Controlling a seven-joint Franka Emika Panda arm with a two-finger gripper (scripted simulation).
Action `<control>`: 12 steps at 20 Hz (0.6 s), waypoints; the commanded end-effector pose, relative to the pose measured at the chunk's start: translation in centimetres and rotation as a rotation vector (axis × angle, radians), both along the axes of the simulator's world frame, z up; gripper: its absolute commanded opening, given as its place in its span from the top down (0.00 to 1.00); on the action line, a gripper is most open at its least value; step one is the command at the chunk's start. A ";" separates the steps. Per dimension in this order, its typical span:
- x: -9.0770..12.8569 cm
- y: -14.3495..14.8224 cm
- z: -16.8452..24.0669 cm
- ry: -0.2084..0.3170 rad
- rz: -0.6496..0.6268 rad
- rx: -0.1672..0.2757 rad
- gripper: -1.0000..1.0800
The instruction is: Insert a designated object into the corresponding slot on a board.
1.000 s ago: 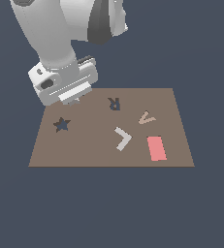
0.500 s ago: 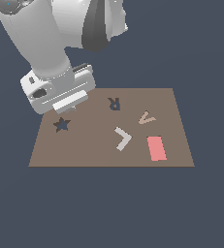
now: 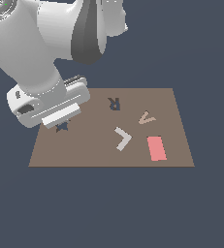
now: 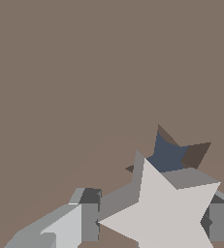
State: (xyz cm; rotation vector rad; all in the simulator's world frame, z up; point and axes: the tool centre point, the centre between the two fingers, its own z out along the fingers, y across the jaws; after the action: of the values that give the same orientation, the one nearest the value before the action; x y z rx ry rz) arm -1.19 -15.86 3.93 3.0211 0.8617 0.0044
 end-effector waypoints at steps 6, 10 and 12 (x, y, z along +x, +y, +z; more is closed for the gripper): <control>1.9 -0.6 0.1 0.000 -0.014 0.000 1.00; 2.2 -0.7 0.1 -0.001 -0.017 0.000 1.00; 2.1 -0.7 0.1 -0.001 -0.017 0.000 1.00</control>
State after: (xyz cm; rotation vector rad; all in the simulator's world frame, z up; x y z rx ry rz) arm 0.91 -16.58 4.04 3.0278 0.8373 0.0050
